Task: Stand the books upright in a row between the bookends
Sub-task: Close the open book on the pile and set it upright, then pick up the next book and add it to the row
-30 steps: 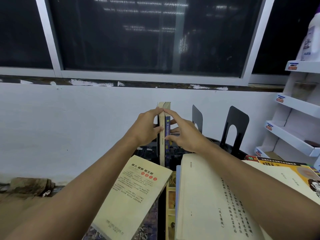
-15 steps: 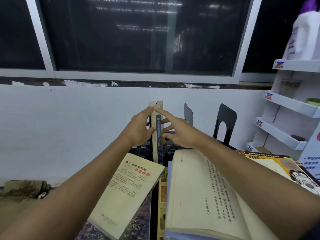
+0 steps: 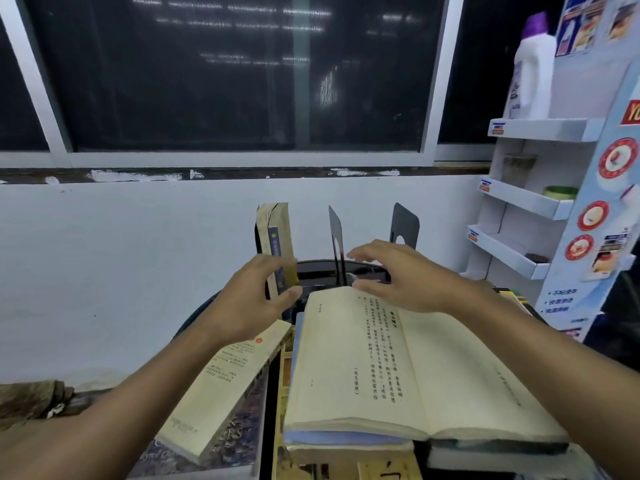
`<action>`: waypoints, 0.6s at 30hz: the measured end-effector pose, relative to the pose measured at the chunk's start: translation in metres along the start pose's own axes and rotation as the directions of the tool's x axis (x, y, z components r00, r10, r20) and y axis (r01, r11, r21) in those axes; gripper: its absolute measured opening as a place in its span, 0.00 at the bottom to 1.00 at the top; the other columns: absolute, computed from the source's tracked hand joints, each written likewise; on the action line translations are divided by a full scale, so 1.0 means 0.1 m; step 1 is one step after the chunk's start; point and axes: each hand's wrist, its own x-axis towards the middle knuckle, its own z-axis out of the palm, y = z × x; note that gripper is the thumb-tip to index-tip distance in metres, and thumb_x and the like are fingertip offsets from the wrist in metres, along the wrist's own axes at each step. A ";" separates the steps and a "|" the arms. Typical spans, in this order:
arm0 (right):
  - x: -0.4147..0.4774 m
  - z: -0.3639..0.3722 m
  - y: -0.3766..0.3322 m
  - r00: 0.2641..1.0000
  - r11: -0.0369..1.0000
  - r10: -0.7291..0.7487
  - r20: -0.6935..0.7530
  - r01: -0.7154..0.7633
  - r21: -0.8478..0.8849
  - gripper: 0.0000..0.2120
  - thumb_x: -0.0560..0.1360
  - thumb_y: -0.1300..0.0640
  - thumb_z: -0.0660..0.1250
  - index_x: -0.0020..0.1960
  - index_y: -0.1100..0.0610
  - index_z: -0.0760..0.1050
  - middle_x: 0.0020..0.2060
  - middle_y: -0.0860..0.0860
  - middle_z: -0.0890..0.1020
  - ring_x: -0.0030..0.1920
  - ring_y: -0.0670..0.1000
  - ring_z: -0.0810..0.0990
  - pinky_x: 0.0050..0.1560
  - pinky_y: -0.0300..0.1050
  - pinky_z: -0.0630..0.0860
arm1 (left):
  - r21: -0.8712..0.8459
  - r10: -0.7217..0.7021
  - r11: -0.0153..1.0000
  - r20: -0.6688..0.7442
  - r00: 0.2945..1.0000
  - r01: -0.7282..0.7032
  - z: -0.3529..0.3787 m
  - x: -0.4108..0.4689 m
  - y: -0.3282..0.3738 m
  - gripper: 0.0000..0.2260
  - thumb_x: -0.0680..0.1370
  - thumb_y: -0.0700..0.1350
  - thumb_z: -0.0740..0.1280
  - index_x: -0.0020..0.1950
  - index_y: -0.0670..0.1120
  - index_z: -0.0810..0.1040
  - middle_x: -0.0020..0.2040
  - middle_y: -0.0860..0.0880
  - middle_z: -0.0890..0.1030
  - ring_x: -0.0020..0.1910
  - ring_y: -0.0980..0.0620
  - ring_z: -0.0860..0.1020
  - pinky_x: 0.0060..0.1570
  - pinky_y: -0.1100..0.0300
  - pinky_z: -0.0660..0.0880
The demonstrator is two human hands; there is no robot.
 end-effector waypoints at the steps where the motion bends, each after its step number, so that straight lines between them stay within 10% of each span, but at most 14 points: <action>1: -0.11 -0.03 0.04 1.000 1.000 0.006 -0.005 -0.006 -0.027 0.24 0.79 0.40 0.65 0.73 0.44 0.68 0.66 0.38 0.73 0.65 0.38 0.68 0.66 0.39 0.67 | 0.014 0.000 1.000 0.040 0.999 0.000 0.03 -0.03 0.04 0.22 0.79 0.59 0.66 0.73 0.58 0.71 0.71 0.58 0.70 0.70 0.58 0.70 0.69 0.58 0.70; 18: -1.36 -0.17 0.58 0.977 0.967 0.211 -0.024 -0.213 -0.138 0.17 0.78 0.37 0.64 0.64 0.40 0.74 0.62 0.33 0.72 0.66 0.37 0.65 0.68 0.38 0.61 | 0.050 -0.190 0.982 0.364 0.912 0.184 0.30 -0.12 0.30 0.31 0.75 0.69 0.60 0.75 0.57 0.69 0.69 0.56 0.72 0.64 0.56 0.71 0.60 0.62 0.67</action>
